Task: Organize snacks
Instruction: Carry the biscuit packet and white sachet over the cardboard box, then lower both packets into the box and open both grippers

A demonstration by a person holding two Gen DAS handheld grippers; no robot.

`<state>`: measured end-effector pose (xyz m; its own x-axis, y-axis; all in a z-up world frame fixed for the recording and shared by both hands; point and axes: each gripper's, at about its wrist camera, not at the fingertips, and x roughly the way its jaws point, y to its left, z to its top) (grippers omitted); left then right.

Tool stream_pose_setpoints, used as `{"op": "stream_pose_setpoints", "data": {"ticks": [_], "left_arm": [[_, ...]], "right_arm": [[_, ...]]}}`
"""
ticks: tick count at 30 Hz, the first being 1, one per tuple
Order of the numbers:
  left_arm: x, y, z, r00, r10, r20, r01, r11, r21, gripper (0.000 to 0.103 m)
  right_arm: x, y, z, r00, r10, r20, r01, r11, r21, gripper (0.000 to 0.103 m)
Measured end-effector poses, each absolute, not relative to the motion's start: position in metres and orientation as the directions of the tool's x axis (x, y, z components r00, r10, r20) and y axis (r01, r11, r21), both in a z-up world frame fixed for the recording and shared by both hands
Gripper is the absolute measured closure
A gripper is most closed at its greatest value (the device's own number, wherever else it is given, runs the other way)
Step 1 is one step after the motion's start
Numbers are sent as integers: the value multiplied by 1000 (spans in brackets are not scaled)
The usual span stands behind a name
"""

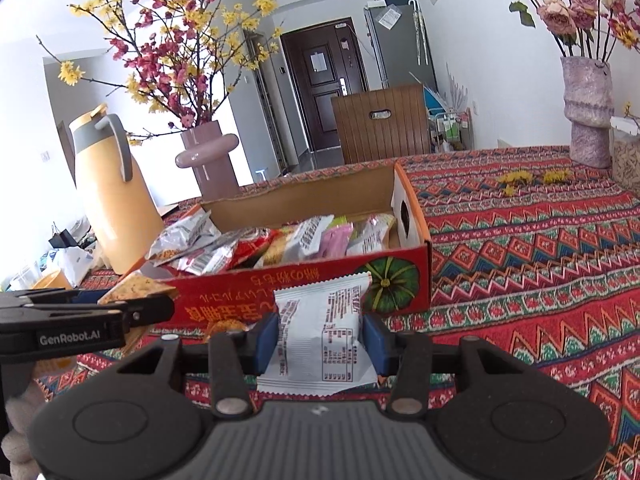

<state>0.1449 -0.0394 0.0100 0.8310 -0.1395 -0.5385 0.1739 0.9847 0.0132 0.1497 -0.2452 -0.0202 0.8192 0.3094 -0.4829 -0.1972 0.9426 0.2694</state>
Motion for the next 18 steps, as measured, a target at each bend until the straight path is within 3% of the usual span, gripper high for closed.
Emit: {"op": "stream_pose_setpoints", "data": {"ticks": [18], "left_arm": [[189,-61,50,890,-126,-438,145,989,9,45]], "right_arm": [[198,-241,24,882,298,-364,-223,946,235,57]]}}
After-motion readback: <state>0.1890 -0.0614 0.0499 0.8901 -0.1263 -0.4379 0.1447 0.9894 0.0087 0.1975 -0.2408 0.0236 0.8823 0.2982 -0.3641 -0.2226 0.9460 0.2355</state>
